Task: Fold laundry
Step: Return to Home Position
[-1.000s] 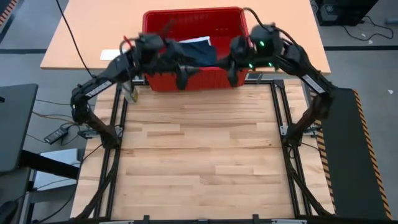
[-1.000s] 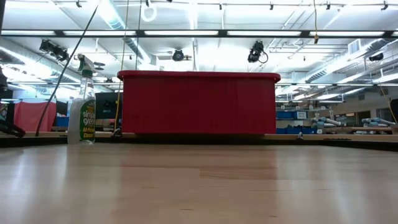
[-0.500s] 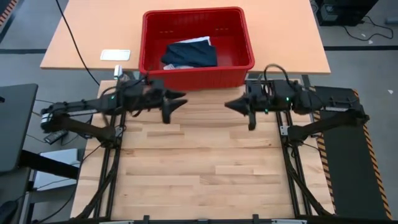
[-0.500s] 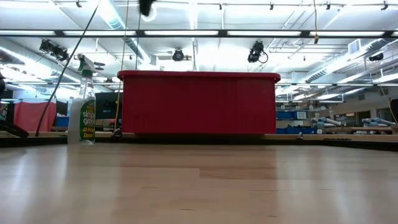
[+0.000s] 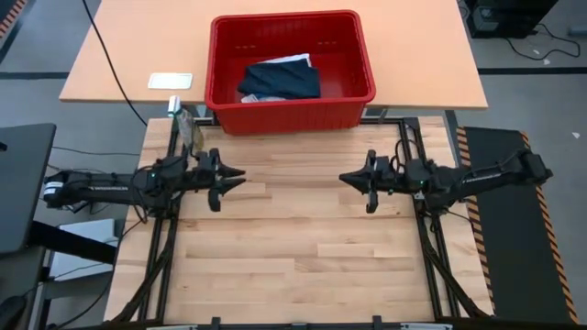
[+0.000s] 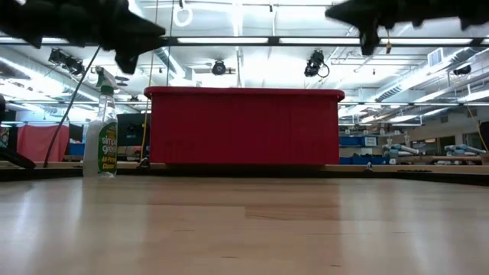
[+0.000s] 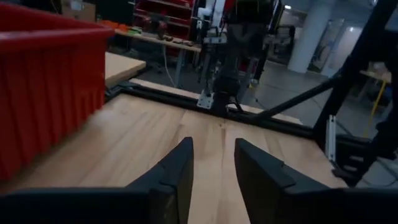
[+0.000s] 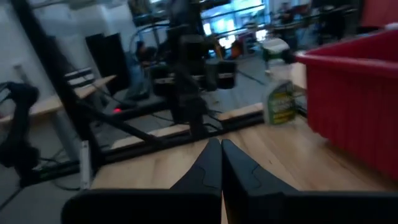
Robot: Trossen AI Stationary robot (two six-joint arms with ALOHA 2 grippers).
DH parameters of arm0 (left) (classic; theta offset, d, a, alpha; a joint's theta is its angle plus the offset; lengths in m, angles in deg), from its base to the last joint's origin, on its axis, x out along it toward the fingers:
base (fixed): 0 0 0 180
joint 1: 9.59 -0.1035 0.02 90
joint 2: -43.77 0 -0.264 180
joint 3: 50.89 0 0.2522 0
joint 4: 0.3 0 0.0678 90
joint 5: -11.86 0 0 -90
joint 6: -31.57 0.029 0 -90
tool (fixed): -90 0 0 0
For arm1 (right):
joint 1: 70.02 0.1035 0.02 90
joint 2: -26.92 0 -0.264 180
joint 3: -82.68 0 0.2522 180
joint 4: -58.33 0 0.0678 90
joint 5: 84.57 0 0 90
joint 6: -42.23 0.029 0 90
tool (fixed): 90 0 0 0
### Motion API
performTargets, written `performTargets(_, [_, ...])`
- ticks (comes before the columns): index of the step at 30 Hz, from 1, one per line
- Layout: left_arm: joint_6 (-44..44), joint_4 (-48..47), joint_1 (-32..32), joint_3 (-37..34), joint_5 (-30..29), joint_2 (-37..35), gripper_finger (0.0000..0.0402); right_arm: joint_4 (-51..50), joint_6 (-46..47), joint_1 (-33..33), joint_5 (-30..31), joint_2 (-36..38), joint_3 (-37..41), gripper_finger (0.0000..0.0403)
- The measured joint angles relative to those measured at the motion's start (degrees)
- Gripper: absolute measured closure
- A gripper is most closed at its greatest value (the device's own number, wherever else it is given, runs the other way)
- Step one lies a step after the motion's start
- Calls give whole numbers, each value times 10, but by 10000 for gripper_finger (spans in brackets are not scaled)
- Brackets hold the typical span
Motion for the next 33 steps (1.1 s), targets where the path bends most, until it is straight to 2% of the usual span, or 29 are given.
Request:
performTargets(4, [-12,56,2,-61,-1,-53,299,62,1,21,79,21,66,402])
performTargets(6, [-5,95,-1,-89,-6,-92,312,61,-22,27,82,37,89,402])
performTargets(10, [-22,92,-14,-129,-17,-170,344,29,-47,29,68,79,125,402])
performTargets(17, [10,1,-16,-142,-8,-273,380,-24,-19,28,66,180,177,402])
performTargets(24, [16,-134,-16,-142,-6,-351,388,-28,6,27,63,278,228,403])
performTargets(29, [22,-158,-18,-142,-6,-353,388,-29,34,19,37,318,265,403])
performTargets(33, [20,-179,-19,-142,-5,-353,389,-28,34,13,47,340,281,403])
